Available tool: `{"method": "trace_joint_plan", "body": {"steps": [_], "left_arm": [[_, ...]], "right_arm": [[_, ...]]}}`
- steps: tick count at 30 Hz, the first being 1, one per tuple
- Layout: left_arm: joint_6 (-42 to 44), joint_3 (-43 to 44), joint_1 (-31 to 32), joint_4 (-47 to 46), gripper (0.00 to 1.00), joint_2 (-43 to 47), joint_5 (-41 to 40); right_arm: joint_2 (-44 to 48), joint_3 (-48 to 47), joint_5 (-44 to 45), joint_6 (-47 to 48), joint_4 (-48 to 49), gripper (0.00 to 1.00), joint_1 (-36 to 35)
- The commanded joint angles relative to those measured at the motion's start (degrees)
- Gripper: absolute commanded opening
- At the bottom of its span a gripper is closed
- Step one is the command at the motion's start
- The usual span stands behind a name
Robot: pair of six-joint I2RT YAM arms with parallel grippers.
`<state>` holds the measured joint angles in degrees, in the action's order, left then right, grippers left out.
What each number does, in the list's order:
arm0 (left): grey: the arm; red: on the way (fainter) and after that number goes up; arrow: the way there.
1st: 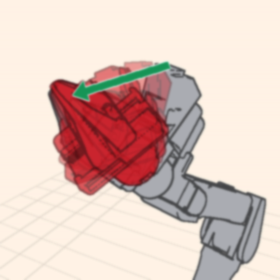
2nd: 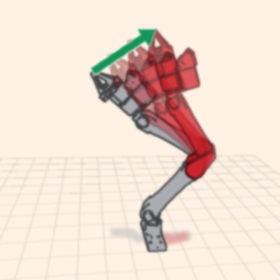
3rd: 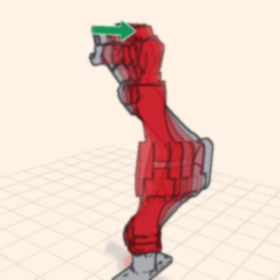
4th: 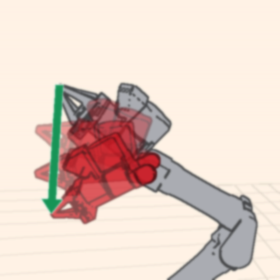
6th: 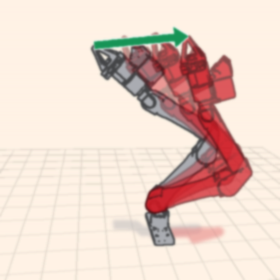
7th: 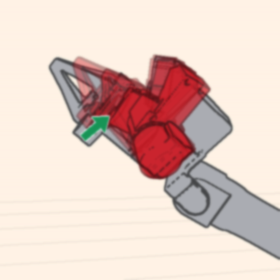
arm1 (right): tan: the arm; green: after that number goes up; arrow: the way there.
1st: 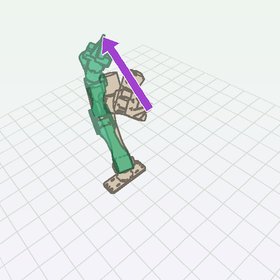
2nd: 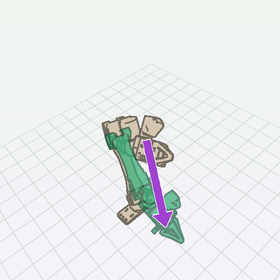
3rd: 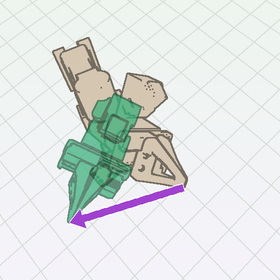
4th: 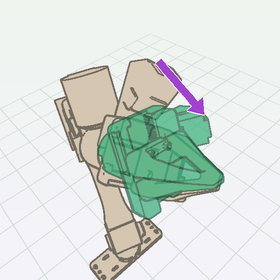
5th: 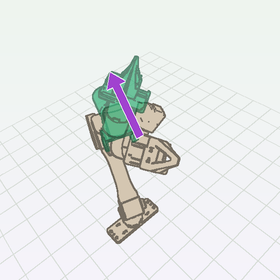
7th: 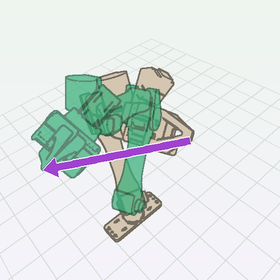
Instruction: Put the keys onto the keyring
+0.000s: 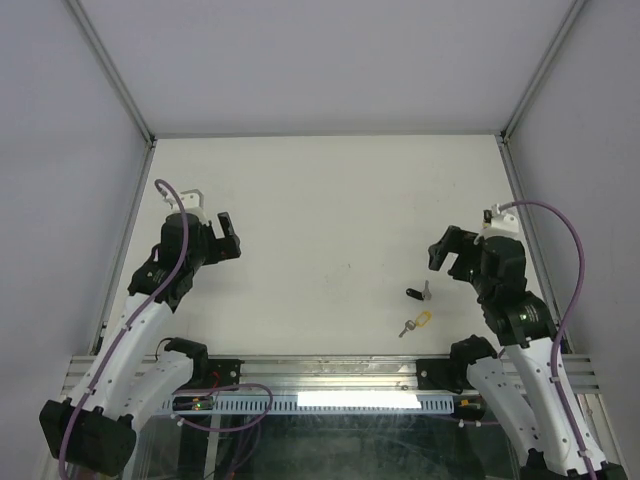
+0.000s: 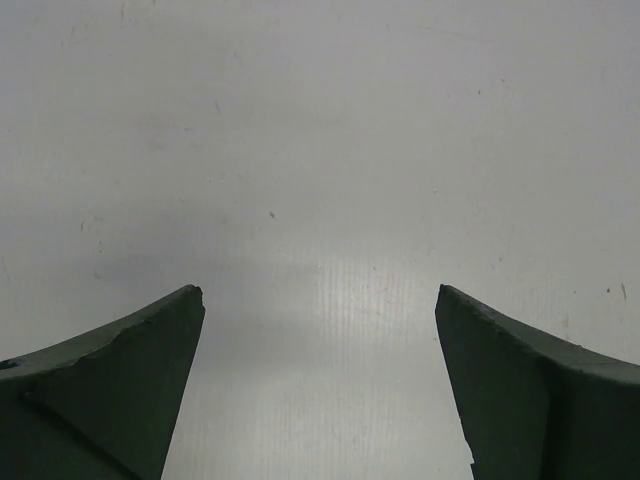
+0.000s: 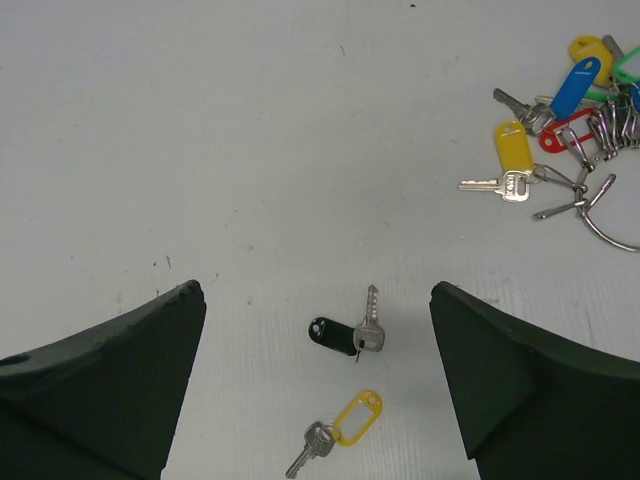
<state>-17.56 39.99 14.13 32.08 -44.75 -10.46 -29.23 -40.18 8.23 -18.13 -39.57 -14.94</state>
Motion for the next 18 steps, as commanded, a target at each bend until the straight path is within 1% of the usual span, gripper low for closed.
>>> {"method": "trace_joint_plan", "body": {"steps": [1,8,14,18], "left_arm": [[-0.9,4.6,1.5,-1.3,0.98,-4.2,-2.1],[-0.6,6.6,2.9,-4.4,0.99,-7.9,-1.9],[-1.5,7.3,3.5,-5.8,0.99,-8.4,-5.7],[-1.3,7.2,3.7,-7.0,0.99,-8.1,-8.6]], "right_arm": [[-2.7,-4.0,-4.5,-1.6,1.2,0.98,4.5],[-8.1,-7.6,-4.7,-2.5,-0.1,0.99,9.2],[-13.6,-11.1,-0.8,-2.4,-1.7,0.99,11.0],[-19.5,-14.8,-1.8,-1.1,-2.8,0.96,11.4]]}}
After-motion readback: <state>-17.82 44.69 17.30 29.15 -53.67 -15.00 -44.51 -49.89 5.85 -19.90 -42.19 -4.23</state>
